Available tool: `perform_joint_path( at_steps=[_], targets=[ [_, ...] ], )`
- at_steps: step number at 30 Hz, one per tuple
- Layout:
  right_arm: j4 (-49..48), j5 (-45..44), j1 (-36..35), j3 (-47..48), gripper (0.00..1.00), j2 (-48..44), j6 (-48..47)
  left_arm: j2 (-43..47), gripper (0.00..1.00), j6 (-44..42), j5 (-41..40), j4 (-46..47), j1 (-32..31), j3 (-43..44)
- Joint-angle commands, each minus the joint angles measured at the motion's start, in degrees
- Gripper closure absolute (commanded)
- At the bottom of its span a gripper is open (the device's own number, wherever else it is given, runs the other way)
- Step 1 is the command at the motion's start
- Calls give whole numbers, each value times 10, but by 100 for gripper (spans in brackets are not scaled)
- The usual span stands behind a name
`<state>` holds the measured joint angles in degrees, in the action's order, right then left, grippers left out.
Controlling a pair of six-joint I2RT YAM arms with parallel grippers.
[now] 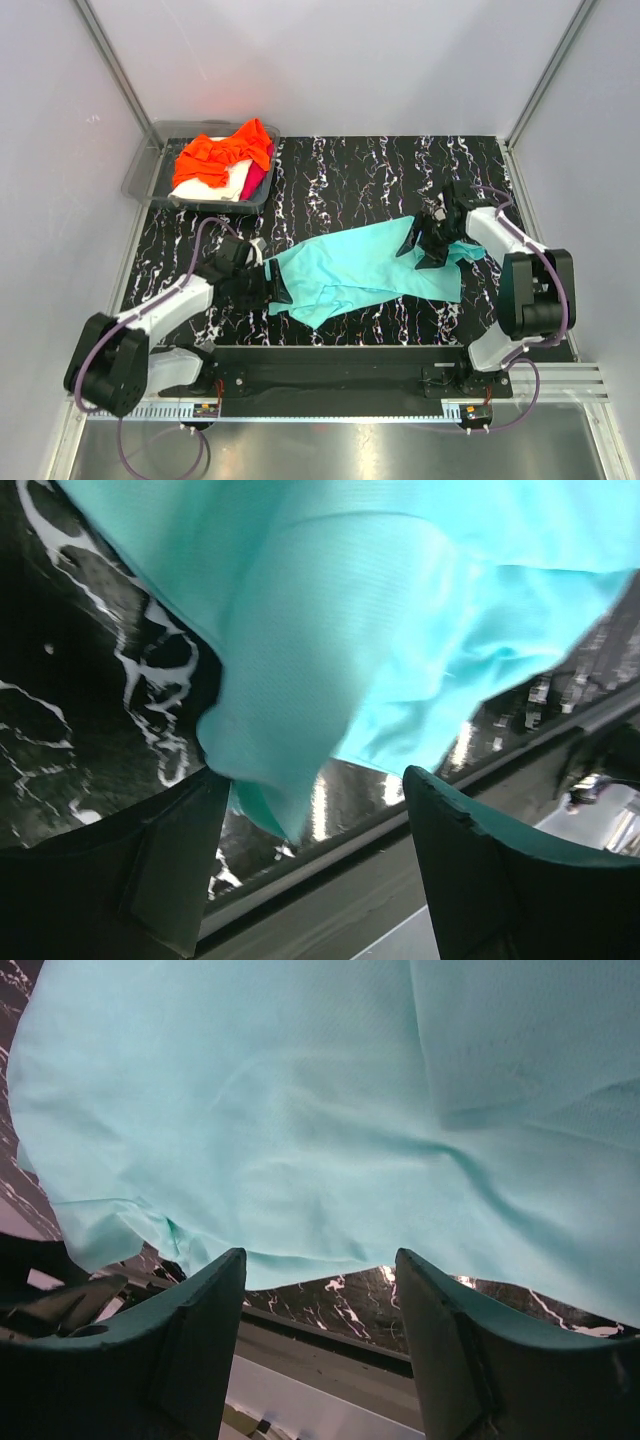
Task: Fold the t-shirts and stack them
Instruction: Flatten the tshirt out
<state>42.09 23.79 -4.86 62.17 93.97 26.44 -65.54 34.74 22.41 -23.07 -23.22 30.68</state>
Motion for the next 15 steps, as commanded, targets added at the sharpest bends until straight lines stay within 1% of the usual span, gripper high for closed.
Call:
perform_joint_path(
  at_steps=[1,2,6,9,10,11,13,15],
  targets=[
    [12,21,1,-27,31,-41,5,-44,25,-45,-12,11,5,31],
    [11,21,2,-32,31,-48,5,-58,25,-52,-18,14,5,34],
    [11,20,1,-59,31,-73,9,-67,26,-63,-19,43,5,25],
    [11,16,2,-71,31,-96,14,-66,35,-61,0,46,5,22],
    [11,15,1,-73,31,-106,17,-60,38,-45,7,47,5,18],
    [12,8,2,-75,32,-111,17,-51,41,-36,16,48,6,3],
    [19,-15,7,-79,32,-126,34,-16,44,-12,24,51,5,-24],
    [28,-37,20,-79,34,-135,54,8,52,2,32,50,5,-39]
  ],
)
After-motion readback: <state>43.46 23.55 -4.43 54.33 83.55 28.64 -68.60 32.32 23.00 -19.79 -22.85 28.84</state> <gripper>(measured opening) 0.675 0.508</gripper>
